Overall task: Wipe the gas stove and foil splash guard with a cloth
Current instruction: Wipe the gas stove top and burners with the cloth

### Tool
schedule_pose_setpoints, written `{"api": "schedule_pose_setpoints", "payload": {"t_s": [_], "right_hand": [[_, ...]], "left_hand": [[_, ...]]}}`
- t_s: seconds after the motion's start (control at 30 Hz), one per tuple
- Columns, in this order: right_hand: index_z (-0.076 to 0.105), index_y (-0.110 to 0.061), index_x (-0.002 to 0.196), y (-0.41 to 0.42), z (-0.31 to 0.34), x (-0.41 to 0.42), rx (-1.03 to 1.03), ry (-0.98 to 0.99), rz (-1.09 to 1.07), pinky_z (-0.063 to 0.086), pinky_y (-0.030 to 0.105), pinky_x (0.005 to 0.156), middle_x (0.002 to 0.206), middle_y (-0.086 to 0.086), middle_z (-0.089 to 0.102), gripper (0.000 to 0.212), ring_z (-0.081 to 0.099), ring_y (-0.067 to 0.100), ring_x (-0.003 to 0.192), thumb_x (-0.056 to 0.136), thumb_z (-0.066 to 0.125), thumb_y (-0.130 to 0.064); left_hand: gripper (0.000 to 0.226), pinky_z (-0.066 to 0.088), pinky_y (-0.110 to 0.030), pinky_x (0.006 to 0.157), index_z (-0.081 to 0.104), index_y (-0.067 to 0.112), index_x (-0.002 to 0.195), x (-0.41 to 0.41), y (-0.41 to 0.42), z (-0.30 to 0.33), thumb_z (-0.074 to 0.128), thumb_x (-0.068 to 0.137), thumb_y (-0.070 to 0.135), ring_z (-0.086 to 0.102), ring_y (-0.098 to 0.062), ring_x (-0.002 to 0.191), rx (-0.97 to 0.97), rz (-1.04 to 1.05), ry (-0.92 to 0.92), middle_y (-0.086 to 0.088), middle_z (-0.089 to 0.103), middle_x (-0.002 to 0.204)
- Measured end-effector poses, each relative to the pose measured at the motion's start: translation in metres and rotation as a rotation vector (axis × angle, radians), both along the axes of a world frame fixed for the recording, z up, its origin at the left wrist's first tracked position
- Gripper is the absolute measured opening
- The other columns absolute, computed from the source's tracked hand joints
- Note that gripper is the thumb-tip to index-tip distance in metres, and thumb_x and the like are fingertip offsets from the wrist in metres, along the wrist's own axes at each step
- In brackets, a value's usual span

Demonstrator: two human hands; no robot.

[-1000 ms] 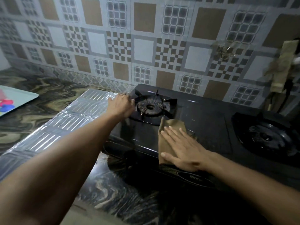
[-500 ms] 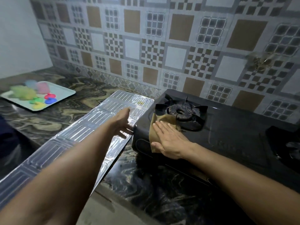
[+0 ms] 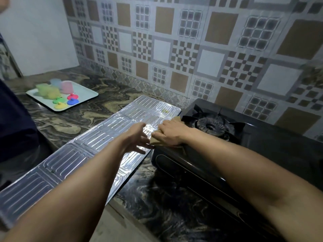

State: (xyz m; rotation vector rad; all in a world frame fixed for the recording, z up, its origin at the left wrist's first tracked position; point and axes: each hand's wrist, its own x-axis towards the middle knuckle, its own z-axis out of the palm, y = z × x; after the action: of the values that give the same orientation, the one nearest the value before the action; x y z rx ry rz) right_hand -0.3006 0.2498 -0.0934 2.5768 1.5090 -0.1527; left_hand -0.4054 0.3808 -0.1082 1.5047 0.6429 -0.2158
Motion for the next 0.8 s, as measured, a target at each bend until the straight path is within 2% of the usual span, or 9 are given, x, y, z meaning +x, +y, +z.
{"api": "schedule_pose_setpoints", "payload": {"t_s": [0.13, 0.27, 0.37, 0.47, 0.57, 0.7, 0.8], "right_hand": [[0.059, -0.013, 0.122, 0.023, 0.02, 0.023, -0.201, 0.024, 0.003, 0.035, 0.046, 0.103, 0.129, 0.01, 0.061, 0.072, 0.054, 0.03, 0.117, 0.092, 0.024, -0.069], [0.061, -0.01, 0.121, 0.046, 0.032, 0.041, -0.374, 0.104, 0.005, 0.045, 0.039, 0.091, 0.123, 0.008, 0.061, 0.074, 0.056, 0.029, 0.106, 0.088, 0.036, -0.071], [0.06, -0.014, 0.122, 0.042, 0.045, 0.055, -0.539, 0.187, 0.108, 0.046, 0.033, 0.074, 0.118, 0.003, 0.06, 0.066, 0.056, 0.023, 0.102, 0.082, 0.055, -0.066], [0.063, -0.015, 0.105, 0.037, 0.04, 0.072, -0.48, 0.208, 0.205, 0.042, 0.026, 0.06, 0.095, -0.002, 0.064, 0.049, 0.057, 0.019, 0.088, 0.076, 0.073, -0.054], [0.067, -0.008, 0.102, 0.045, 0.041, 0.091, -0.447, 0.197, 0.208, 0.041, 0.025, 0.059, 0.089, 0.003, 0.065, 0.05, 0.054, 0.018, 0.078, 0.075, 0.076, -0.048], [0.066, -0.007, 0.09, 0.053, 0.048, 0.129, -0.481, 0.211, 0.088, 0.041, 0.027, 0.058, 0.068, 0.001, 0.059, 0.044, 0.049, 0.017, 0.062, 0.074, 0.077, -0.047], [0.069, -0.007, 0.092, 0.054, 0.048, 0.156, -0.467, 0.218, 0.048, 0.044, 0.03, 0.072, 0.073, 0.0, 0.06, 0.047, 0.052, 0.019, 0.073, 0.072, 0.077, -0.048]], "left_hand": [[0.052, 0.045, -0.045, 0.088, 0.045, -0.002, 0.123, 0.005, 0.002, -0.003, 0.022, 0.098, 0.038, 0.067, -0.031, 0.096, 0.034, -0.008, 0.013, -0.02, 0.069, 0.103], [0.032, 0.047, -0.046, 0.09, 0.048, 0.004, 0.113, 0.014, 0.005, 0.0, 0.032, 0.093, 0.022, 0.07, -0.031, 0.088, 0.074, -0.02, 0.031, -0.016, 0.073, 0.084], [0.032, 0.048, -0.045, 0.087, 0.049, 0.004, 0.113, 0.017, 0.005, 0.003, 0.029, 0.089, 0.014, 0.07, -0.03, 0.086, 0.09, -0.048, 0.061, -0.01, 0.073, 0.07], [0.035, 0.048, -0.049, 0.091, 0.051, 0.003, 0.112, 0.021, 0.007, 0.005, 0.026, 0.089, 0.013, 0.07, -0.033, 0.089, 0.093, -0.06, 0.089, -0.013, 0.074, 0.075], [0.029, 0.048, -0.049, 0.091, 0.052, 0.005, 0.106, 0.025, 0.008, 0.007, 0.029, 0.092, 0.016, 0.07, -0.036, 0.091, 0.116, -0.023, 0.111, -0.021, 0.074, 0.089], [0.032, 0.049, -0.046, 0.086, 0.053, 0.003, 0.115, 0.039, 0.0, 0.007, 0.035, 0.094, 0.02, 0.067, -0.031, 0.079, 0.183, 0.034, 0.124, -0.016, 0.069, 0.08], [0.03, 0.048, -0.04, 0.081, 0.054, 0.004, 0.114, 0.053, -0.008, 0.005, 0.041, 0.095, 0.023, 0.06, -0.026, 0.076, 0.204, 0.07, 0.092, -0.012, 0.063, 0.084]]}}
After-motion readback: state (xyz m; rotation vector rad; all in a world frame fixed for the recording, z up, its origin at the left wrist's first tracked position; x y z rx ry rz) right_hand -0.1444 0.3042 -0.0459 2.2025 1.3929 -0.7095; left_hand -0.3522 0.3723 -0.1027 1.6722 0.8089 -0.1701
